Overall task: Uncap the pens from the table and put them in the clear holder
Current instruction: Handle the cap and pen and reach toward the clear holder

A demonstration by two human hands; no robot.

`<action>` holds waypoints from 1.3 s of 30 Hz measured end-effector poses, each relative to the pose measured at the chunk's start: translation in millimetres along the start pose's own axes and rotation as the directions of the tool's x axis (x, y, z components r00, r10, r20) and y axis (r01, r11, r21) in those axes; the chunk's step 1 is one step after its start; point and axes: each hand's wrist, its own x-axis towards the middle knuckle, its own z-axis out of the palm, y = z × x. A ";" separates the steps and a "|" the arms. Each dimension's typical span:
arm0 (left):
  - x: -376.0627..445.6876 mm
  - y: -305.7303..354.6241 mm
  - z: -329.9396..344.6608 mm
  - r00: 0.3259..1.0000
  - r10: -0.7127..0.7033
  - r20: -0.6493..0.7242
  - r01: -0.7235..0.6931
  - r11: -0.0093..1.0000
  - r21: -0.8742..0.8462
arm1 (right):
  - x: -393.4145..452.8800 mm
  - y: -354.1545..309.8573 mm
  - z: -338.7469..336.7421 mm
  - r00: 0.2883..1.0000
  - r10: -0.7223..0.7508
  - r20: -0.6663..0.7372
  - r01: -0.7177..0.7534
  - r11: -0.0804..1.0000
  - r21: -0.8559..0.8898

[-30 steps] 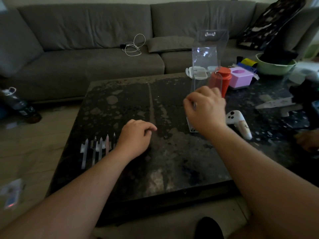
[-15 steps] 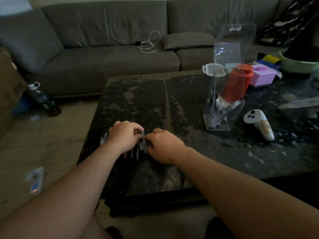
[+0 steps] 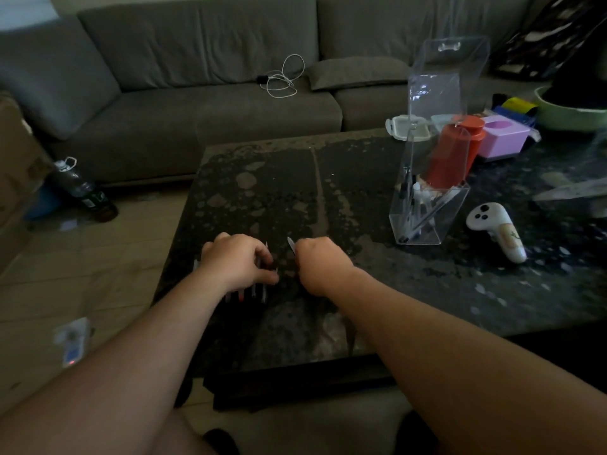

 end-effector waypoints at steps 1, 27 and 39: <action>-1.0 1.6 0.5 1.000 0.005 0.013 -0.005 1.000 0.027 | -1.6 2.1 -4.1 0.999 0.032 0.023 -0.033 0.999 0.023; -8.2 58.0 15.1 0.978 0.208 -0.005 -0.206 0.974 0.091 | -21.2 75.8 -44.8 0.997 0.076 -0.031 -0.066 0.969 0.237; 3.4 55.5 19.9 0.991 0.135 0.020 -0.136 0.989 0.062 | -22.4 108.8 -54.2 0.991 0.110 0.079 -0.126 0.957 0.261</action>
